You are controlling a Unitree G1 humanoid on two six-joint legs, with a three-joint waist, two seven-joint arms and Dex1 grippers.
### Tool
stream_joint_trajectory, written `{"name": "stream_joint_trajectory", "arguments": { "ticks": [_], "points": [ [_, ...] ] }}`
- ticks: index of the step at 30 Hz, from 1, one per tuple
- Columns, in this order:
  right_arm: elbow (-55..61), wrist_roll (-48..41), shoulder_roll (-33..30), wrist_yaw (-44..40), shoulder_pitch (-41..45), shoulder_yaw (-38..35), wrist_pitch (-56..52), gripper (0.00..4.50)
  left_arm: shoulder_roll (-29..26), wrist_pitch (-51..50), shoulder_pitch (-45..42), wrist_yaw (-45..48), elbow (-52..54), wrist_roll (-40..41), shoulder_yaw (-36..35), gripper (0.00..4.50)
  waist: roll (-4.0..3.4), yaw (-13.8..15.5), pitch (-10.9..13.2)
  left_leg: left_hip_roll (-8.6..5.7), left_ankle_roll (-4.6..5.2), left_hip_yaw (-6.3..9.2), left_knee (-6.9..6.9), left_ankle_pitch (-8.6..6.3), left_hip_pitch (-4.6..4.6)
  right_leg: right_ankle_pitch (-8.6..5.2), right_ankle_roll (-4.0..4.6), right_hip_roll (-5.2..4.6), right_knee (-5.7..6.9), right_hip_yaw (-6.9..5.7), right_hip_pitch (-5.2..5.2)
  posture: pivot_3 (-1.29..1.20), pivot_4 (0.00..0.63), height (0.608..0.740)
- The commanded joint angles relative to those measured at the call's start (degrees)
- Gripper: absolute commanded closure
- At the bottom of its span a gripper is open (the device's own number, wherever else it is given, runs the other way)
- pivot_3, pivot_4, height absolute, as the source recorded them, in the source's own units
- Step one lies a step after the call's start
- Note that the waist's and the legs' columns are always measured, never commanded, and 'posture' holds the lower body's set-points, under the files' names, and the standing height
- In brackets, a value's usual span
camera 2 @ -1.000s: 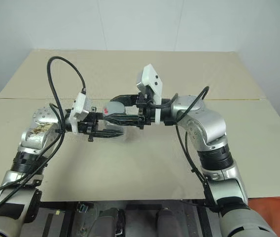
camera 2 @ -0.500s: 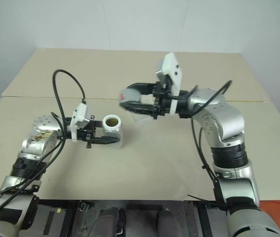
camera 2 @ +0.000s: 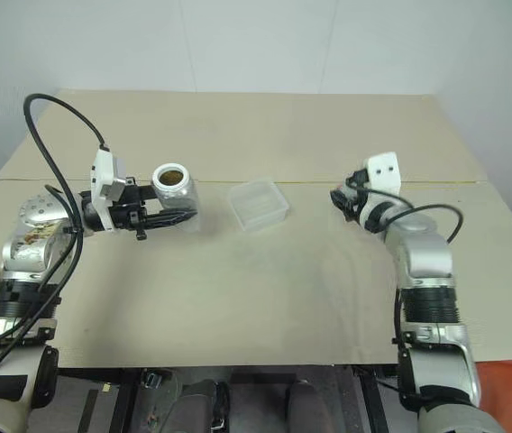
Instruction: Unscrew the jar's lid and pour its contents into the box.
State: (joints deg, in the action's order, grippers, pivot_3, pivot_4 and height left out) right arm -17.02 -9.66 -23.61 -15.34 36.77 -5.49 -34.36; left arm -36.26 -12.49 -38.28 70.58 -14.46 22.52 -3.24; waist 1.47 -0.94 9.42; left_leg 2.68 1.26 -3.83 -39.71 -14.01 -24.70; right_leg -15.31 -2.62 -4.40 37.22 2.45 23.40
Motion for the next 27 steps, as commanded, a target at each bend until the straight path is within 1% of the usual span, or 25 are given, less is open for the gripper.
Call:
{"name": "stream_joint_trajectory", "arguments": {
  "ticks": [1, 3, 6, 7, 10, 14, 17, 19, 21, 23, 27],
  "points": [
    [-0.60, 1.99, 1.38, 3.12, 0.10, -0.40, 4.00, 1.72, 0.32, -0.28, -1.12, -1.92, 1.82, 0.55, -1.01, 2.47, 0.00, -0.03, 0.00, 0.00, 0.00, -0.01, 0.00, 0.00, 0.00, 0.00, 0.00, 0.00, 0.00, 0.01, 0.01, 0.00, 0.150, 0.740],
    [0.18, 1.74, 2.12, 2.46, -0.34, -0.31, 4.29, 1.00, 0.55, -0.40, -0.91, -2.50, 2.18, 0.49, -0.74, 2.47, 0.00, -0.02, 0.00, 0.00, 0.00, -0.01, 0.00, 0.00, -0.01, 0.00, 0.00, 0.00, 0.00, 0.01, 0.01, 0.00, 0.150, 0.740],
    [4.10, 0.15, 1.46, -1.57, -1.25, 0.16, 2.05, 0.10, 0.58, -0.60, -0.66, -3.14, 2.55, 0.41, -0.52, 2.47, 0.00, 0.01, 0.00, 0.00, 0.00, 0.00, 0.00, 0.00, -0.01, 0.00, 0.00, 0.00, 0.00, 0.00, 0.01, 0.00, 0.150, 0.740],
    [5.59, -0.13, 1.04, -2.67, -1.55, 0.35, 1.22, 0.02, 0.55, -0.65, -0.62, -3.45, 2.60, 0.20, -0.38, 2.47, 0.00, 0.06, 0.00, 0.00, 0.00, 0.00, 0.00, 0.00, -0.01, 0.00, 0.00, 0.00, 0.00, 0.00, 0.01, 0.00, 0.150, 0.740],
    [9.39, -0.77, -0.46, -5.43, -2.13, 0.69, -0.77, 0.02, 0.60, -0.46, -0.68, -3.90, 2.29, -0.23, -0.02, 2.47, 0.00, 0.10, 0.00, 0.00, 0.00, 0.01, -0.01, 0.00, -0.01, 0.00, 0.00, 0.00, 0.00, -0.01, 0.00, 0.00, 0.150, 0.740],
    [17.87, -2.43, -5.54, -11.78, -3.10, 1.97, -4.44, 0.02, 0.52, 0.43, -1.41, -5.15, 1.30, -1.60, 0.36, 2.47, 0.00, 0.31, 0.00, 0.00, 0.01, 0.02, -0.01, 0.00, -0.01, 0.00, 0.00, 0.00, -0.01, -0.02, -0.02, 0.00, 0.150, 0.740],
    [24.39, -5.63, -9.63, -17.06, -3.19, 1.72, -7.16, 0.02, 0.61, 3.00, -3.29, -9.14, -1.42, -5.96, 1.31, 2.47, 0.00, 0.29, 0.00, 0.00, 0.03, 0.02, -0.02, -0.02, -0.01, 0.00, 0.00, 0.00, -0.03, -0.02, -0.03, 0.00, 0.150, 0.740],
    [27.73, -8.53, -11.94, -20.84, -2.77, 1.35, -8.99, 0.02, 1.31, 5.42, -5.65, -13.51, -5.01, -10.09, 2.45, 2.47, 0.00, 0.31, 0.00, 0.00, 0.03, 0.05, -0.03, -0.02, 0.00, 0.00, 0.00, 0.01, -0.04, -0.04, -0.06, 0.00, 0.150, 0.740],
    [30.32, -10.99, -14.22, -24.63, -2.42, 1.50, -9.96, 0.02, 2.29, 10.98, -8.42, -18.15, -9.64, -15.12, 4.11, 2.47, 0.00, 0.44, 0.00, -0.02, 0.03, 0.06, -0.05, -0.02, 0.00, 0.00, 0.00, 0.01, -0.10, -0.05, -0.06, 0.00, 0.150, 0.740],
    [32.32, -13.03, -15.95, -27.56, -1.78, 1.87, -10.73, 0.02, 3.66, 17.63, -12.10, -24.96, -15.78, -21.67, 6.62, 2.47, 0.01, 0.67, 0.00, -0.05, 0.04, 0.06, -0.06, -0.02, 0.01, 0.00, 0.00, 0.00, -0.10, -0.05, -0.09, 0.00, 0.150, 0.740],
    [35.34, -16.57, -18.25, -31.91, -0.15, 3.18, -12.67, 0.02, 5.43, 34.97, -20.71, -38.84, -28.59, -35.95, 13.96, 2.47, 0.02, 1.38, 0.01, -0.08, 0.04, 0.05, -0.07, -0.02, 0.01, 0.01, -0.01, -0.01, -0.11, -0.06, -0.08, 0.00, 0.150, 0.740]
  ]
}}
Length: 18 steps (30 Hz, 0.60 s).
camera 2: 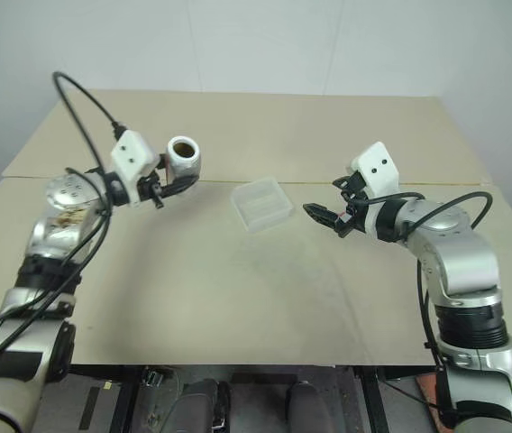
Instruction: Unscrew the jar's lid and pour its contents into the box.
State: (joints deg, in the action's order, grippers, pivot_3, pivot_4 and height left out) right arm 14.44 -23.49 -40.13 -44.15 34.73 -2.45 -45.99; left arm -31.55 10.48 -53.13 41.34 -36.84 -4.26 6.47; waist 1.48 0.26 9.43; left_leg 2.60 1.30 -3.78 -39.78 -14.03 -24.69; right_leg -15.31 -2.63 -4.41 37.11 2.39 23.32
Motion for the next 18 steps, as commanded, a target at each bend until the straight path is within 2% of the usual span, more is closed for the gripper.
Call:
{"name": "stream_joint_trajectory", "arguments": {
  "ticks": [1, 4, 5, 7, 9, 12, 15, 18],
  "points": [
    [4.34, -3.43, -2.38, -4.37, 2.26, 0.59, -1.47, 0.02, 0.60, 15.94, -8.86, -14.95, -9.36, -15.01, 7.77, 2.47, 0.02, 0.40, 0.01, 0.00, 0.00, 0.00, -0.01, 0.00, 0.00, 0.00, 0.00, 0.00, -0.01, 0.00, 0.00, 0.00, 0.150, 0.740],
    [4.63, -4.20, -3.39, -5.76, 2.87, 1.47, -2.00, 0.02, -0.13, 24.13, -15.94, -29.45, -17.19, -29.25, 16.74, 2.47, 0.02, 0.58, 0.01, -0.02, 0.01, 0.00, -0.01, -0.01, -0.05, 0.01, -0.01, 0.00, 0.01, -0.02, 0.01, 0.00, 0.150, 0.740],
    [4.33, -4.42, -3.55, -5.93, 3.23, 1.51, -2.26, 0.02, -0.26, 25.38, -19.40, -36.94, -19.52, -37.01, 22.32, 2.47, 0.02, 0.63, 0.01, -0.03, 0.03, -0.01, -0.01, -0.02, -0.09, 0.01, -0.03, 0.00, 0.00, -0.02, 0.01, 0.00, 0.150, 0.740],
    [3.82, -4.82, -3.86, -6.19, 3.88, 1.38, -2.93, 0.02, 0.41, 24.23, -25.83, -50.20, -23.59, -51.96, 33.96, 2.47, 0.04, 0.93, 0.02, -0.08, 0.06, 0.01, -0.01, -0.04, -0.14, 0.02, -0.05, -0.03, -0.03, -0.04, 0.02, 0.00, 0.150, 0.740],
    [3.54, -5.24, -3.76, -6.11, 4.51, 1.29, -3.62, 0.02, 1.66, 21.77, -29.96, -58.61, -27.37, -60.89, 41.89, 2.47, 0.04, 1.22, 0.02, -0.11, 0.08, -0.01, 0.00, -0.05, -0.23, 0.02, -0.08, -0.04, -0.09, -0.05, 0.06, 0.00, 0.150, 0.740],
    [3.64, -6.36, -3.43, -5.78, 5.07, 0.69, -4.64, 0.02, 5.35, 17.39, -34.33, -66.04, -32.35, -69.22, 50.08, 2.47, 0.04, 1.40, 0.02, -0.11, 0.11, -0.03, 0.02, -0.07, -0.29, 0.00, -0.11, -0.04, -0.10, -0.05, 0.16, 0.00, 0.150, 0.740],
    [4.17, -7.01, -3.02, -4.86, 5.12, 0.18, -5.42, 0.02, 8.62, 13.35, -35.82, -69.65, -35.70, -73.02, 54.20, 2.47, 0.04, 1.57, 0.02, -0.10, 0.04, -0.08, -0.01, -0.02, -0.67, 0.00, -0.12, -0.05, 0.04, -0.01, 0.66, 0.00, 0.150, 0.740],
    [5.22, -8.51, -3.36, -4.19, 4.50, -1.20, -6.55, 0.02, 11.96, 7.75, -35.72, -74.45, -37.30, -75.99, 57.24, 2.47, 0.04, 1.65, 0.02, -0.10, -0.42, -0.09, -0.01, 0.25, -0.93, 0.00, -0.12, -0.04, 0.09, -0.01, 0.96, 0.00, 0.150, 0.740]
  ]
}}
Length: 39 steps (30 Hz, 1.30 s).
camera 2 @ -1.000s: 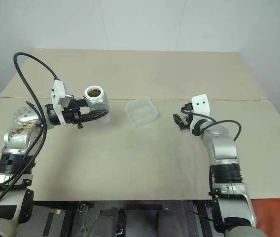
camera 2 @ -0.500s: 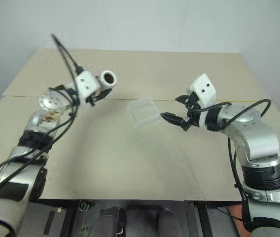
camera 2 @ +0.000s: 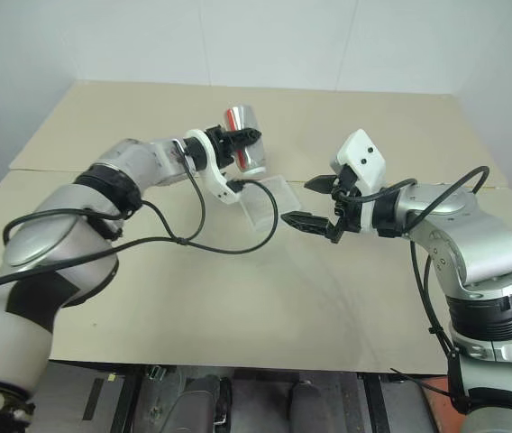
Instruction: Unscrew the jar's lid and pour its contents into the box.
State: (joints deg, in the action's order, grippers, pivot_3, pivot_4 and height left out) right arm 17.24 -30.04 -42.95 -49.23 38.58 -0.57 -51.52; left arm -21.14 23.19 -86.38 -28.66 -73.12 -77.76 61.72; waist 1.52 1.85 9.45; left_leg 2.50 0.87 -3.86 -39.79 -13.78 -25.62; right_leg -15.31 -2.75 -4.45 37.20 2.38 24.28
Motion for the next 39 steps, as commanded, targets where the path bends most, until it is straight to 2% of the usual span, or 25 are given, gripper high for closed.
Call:
{"name": "stream_joint_trajectory", "arguments": {
  "ticks": [1, 9, 16, 18, 23, 26, 29, 32, 36, 39],
  "points": [
    [2.68, -2.41, -0.62, 1.12, 0.50, -3.43, -1.33, 0.02, 2.39, -6.40, -2.27, -6.91, -1.17, -3.12, 2.61, 2.47, 0.00, 0.15, 0.00, 0.00, -0.02, 0.00, 0.01, 0.01, 0.00, 0.00, 0.00, 0.00, -0.01, -0.01, 0.00, 0.00, 0.150, 0.740],
    [4.84, -5.10, -0.76, 3.18, -0.26, -5.10, -3.08, 0.02, 3.65, -6.98, -1.64, -9.68, -2.50, -3.09, 3.95, 2.47, 0.00, 0.37, 0.00, 0.00, 0.01, 0.00, 0.01, -0.01, 0.01, 0.00, 0.00, -0.01, -0.03, -0.01, -0.02, 0.00, 0.150, 0.740],
    [3.95, -5.44, -0.93, 4.19, -0.46, -5.03, -2.75, 0.02, 0.59, -1.49, -0.49, -4.07, -2.67, 6.23, -3.79, 2.47, 0.00, 0.35, 0.00, -0.01, -0.02, 0.00, 0.00, 0.01, 0.00, 0.00, 0.00, -0.03, -0.02, -0.01, -0.02, 0.00, 0.150, 0.740],
    [3.45, -5.64, -0.89, 4.19, -0.09, -5.01, -2.69, 0.02, -1.08, 0.89, 0.18, -0.79, -2.51, 10.69, -7.74, 2.47, 0.00, 0.28, 0.00, -0.01, -0.02, 0.00, 0.00, 0.01, 0.01, 0.00, 0.00, -0.03, -0.02, -0.01, -0.02, 0.00, 0.150, 0.740],
    [1.97, -6.12, -0.60, 4.30, 0.85, -5.00, -2.49, 0.02, -5.19, 8.84, 4.52, 18.03, -1.12, 30.29, -24.87, 2.47, 0.00, 0.20, 0.00, 0.01, -0.06, -0.02, -0.02, 0.03, 0.02, 0.00, 0.00, -0.03, 0.00, -0.02, -0.02, 0.00, 0.150, 0.740],
    [1.12, -6.46, -0.47, 3.91, 1.34, -5.01, -2.39, 0.02, -5.85, 9.66, 10.16, 36.84, 1.77, 46.70, -37.55, 2.47, -0.02, 0.13, -0.01, 0.01, -0.07, -0.04, -0.02, 0.04, 0.04, 0.00, 0.00, -0.04, 0.02, -0.03, -0.04, 0.00, 0.150, 0.740],
    [0.11, -7.40, -0.11, 3.12, 1.89, -5.27, -2.43, 0.02, -4.90, 1.15, 16.68, 55.64, 9.30, 62.45, -48.30, 2.47, -0.04, 0.12, -0.02, 0.01, -0.09, -0.04, -0.06, 0.05, 0.06, 0.00, 0.00, -0.05, 0.01, -0.07, -0.10, 0.00, 0.150, 0.740],
    [-0.63, -8.07, -0.14, 2.31, 2.09, -5.18, -2.12, 0.02, -3.19, -16.26, 25.73, 65.48, 25.92, 76.26, -56.57, 2.47, -0.04, -0.19, -0.02, 0.03, -0.10, 0.01, -0.12, 0.06, 0.05, 0.00, 0.00, -0.05, 0.04, -0.10, -0.12, 0.00, 0.150, 0.740],
    [-0.79, -8.37, -0.43, 1.84, 2.01, -5.09, -1.95, 0.02, -2.23, -34.70, 37.37, 65.63, 47.22, 84.66, -62.22, 2.47, -0.04, -1.18, -0.02, 0.04, -0.08, 0.13, -0.15, 0.05, 0.04, 0.00, 0.00, -0.06, 0.12, -0.08, -0.12, 0.00, 0.150, 0.740],
    [-0.35, -8.57, -0.49, 1.70, 1.60, -5.37, -2.09, 0.02, -0.38, -41.25, 44.57, 62.04, 57.13, 88.20, -65.38, 2.47, -0.05, -1.50, -0.04, 0.05, -0.06, 0.34, -0.16, 0.04, 0.17, 0.00, 0.00, -0.06, 0.39, -0.04, -0.09, 0.00, 0.150, 0.740]
  ]
}}
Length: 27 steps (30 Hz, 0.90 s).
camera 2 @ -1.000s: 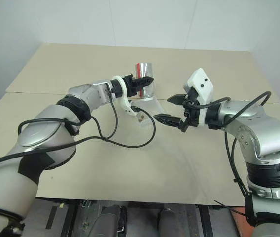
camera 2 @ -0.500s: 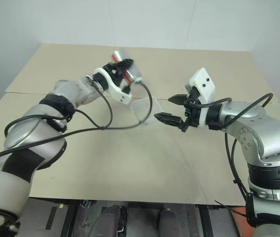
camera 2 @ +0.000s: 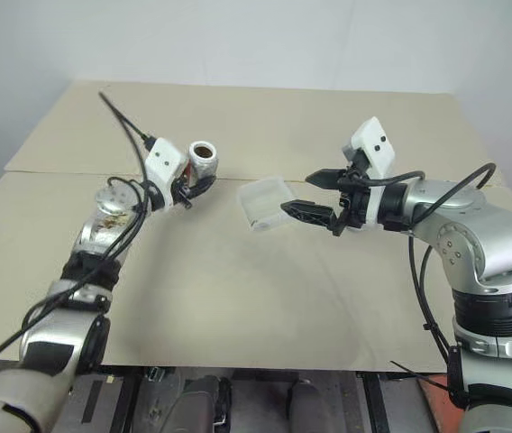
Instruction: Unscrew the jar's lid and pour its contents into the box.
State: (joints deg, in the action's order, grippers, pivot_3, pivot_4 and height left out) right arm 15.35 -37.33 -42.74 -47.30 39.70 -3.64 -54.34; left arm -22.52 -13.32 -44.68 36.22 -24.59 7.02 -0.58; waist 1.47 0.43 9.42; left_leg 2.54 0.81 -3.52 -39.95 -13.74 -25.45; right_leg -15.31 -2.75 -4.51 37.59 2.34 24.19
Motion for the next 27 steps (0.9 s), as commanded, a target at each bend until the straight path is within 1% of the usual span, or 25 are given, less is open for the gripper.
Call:
{"name": "stream_joint_trajectory", "arguments": {
  "ticks": [1, 3, 5, 7, 9, 11, 14, 17, 18, 20, 21, 26, 27],
  "points": [
    [1.73, -1.35, -0.72, -0.22, 0.27, -2.42, 0.70, 0.02, 1.52, -5.24, 4.75, -3.54, 10.70, 3.79, -3.44, 2.47, 0.00, -0.15, -0.01, 0.01, 0.03, 0.03, 0.00, -0.02, 0.11, 0.00, 0.00, 0.00, 0.05, 0.03, -0.04, 0.00, 0.150, 0.740],
    [2.08, -1.45, -0.75, -0.21, -0.16, -2.59, 0.66, 0.02, 2.83, -6.15, 7.71, -4.52, 13.85, 5.19, -4.32, 2.47, 0.00, -0.17, -0.01, 0.01, 0.25, 0.03, 0.00, -0.15, 0.20, 0.00, 0.00, 0.00, 0.07, 0.06, -0.11, 0.00, 0.150, 0.740],
    [2.43, -1.56, -0.72, -0.01, -0.48, -2.80, 0.54, 0.02, 4.14, -6.02, 9.90, -6.62, 14.36, 4.99, -4.73, 2.47, 0.00, -0.11, -0.01, 0.00, 0.33, 0.01, -0.08, -0.19, 0.21, 0.00, 0.01, -0.02, 0.12, 0.10, -0.11, 0.00, 0.150, 0.740],
    [2.74, -1.66, -0.75, 0.12, -0.75, -3.00, 0.49, 0.02, 5.00, -4.94, 11.36, -8.13, 14.46, 4.39, -4.58, 2.47, 0.00, -0.01, -0.01, 0.00, 0.36, 0.02, -0.22, -0.20, 0.21, 0.00, 0.01, -0.02, 0.27, 0.10, -0.11, 0.00, 0.150, 0.740],
    [3.10, -1.75, -0.70, 0.31, -1.03, -3.20, 0.49, 0.02, 5.89, -1.61, 12.64, -9.99, 13.28, 2.67, -3.75, 2.47, 0.00, 0.16, -0.01, 0.00, 0.38, 0.03, -0.29, -0.21, 0.22, 0.00, 0.01, 0.00, 0.43, 0.09, -0.11, 0.00, 0.150, 0.740],
    [3.42, -1.88, -0.65, 0.45, -1.27, -3.38, 0.47, 0.02, 6.39, 0.62, 13.21, -11.19, 12.03, 1.61, -3.27, 2.47, 0.00, 0.31, -0.01, -0.01, 0.37, 0.02, -0.32, -0.20, 0.24, 0.02, 0.04, 0.00, 0.44, 0.08, -0.12, 0.00, 0.150, 0.740],
    [4.06, -1.90, -0.69, 0.76, -1.83, -3.49, 0.84, 0.02, 7.83, 5.26, 12.38, -14.84, 6.98, -0.27, -3.67, 2.47, 0.00, 0.28, -0.01, -0.03, 0.41, -0.04, -0.39, -0.07, 0.32, 0.08, 0.13, 0.00, 0.43, 0.08, -0.16, 0.00, 0.150, 0.740],
    [4.45, -2.09, -0.71, 1.06, -2.09, -3.58, 0.71, 0.02, 8.56, 6.51, 11.43, -15.61, 4.79, -0.44, -3.55, 2.47, 0.00, 0.24, -0.01, -0.02, 0.43, -0.03, -0.39, 0.03, 0.45, 0.14, 0.19, 0.02, 0.47, 0.08, -0.25, 0.00, 0.150, 0.740],
    [4.52, -2.14, -0.70, 1.15, -2.11, -3.58, 0.67, 0.02, 8.60, 5.57, 11.11, -15.54, 4.51, -0.22, -3.52, 2.47, 0.00, 0.23, -0.01, -0.02, 0.43, -0.04, -0.38, 0.06, 0.48, 0.15, 0.19, 0.03, 0.49, 0.08, -0.27, 0.00, 0.150, 0.740],
    [4.65, -2.11, -0.68, 1.41, -2.15, -3.48, 0.65, 0.00, 8.41, 4.99, 10.74, -15.76, 3.78, -0.42, -3.38, 1.74, 0.00, 0.22, -0.01, -0.02, 0.42, -0.04, -0.37, 0.11, 0.50, 0.20, 0.22, 0.05, 0.50, 0.08, -0.27, 0.00, 0.150, 0.740],
    [4.68, -2.11, -0.69, 1.51, -2.17, -3.44, 0.65, 0.00, 8.35, 4.85, 10.63, -15.92, 3.50, -0.50, -3.36, 1.53, 0.00, 0.21, -0.01, -0.02, 0.42, -0.03, -0.37, 0.12, 0.50, 0.21, 0.21, 0.05, 0.50, 0.08, -0.28, 0.00, 0.150, 0.740],
    [4.77, -2.12, -0.68, 1.79, -2.30, -3.44, 0.66, 0.00, 7.45, 3.01, 11.53, -14.83, 5.55, 0.09, -3.34, 0.02, 0.00, 0.21, -0.01, -0.01, 0.42, 0.00, -0.33, 0.12, 0.49, 0.22, 0.21, 0.05, 0.47, 0.10, -0.24, 0.00, 0.150, 0.740],
    [4.77, -2.15, -0.67, 1.82, -2.33, -3.46, 0.68, 0.00, 7.23, 2.65, 11.75, -14.60, 6.16, 0.16, -3.31, 0.02, 0.01, 0.21, -0.01, -0.01, 0.42, 0.00, -0.33, 0.12, 0.49, 0.21, 0.21, 0.05, 0.47, 0.10, -0.23, 0.00, 0.150, 0.740]
  ]
}}
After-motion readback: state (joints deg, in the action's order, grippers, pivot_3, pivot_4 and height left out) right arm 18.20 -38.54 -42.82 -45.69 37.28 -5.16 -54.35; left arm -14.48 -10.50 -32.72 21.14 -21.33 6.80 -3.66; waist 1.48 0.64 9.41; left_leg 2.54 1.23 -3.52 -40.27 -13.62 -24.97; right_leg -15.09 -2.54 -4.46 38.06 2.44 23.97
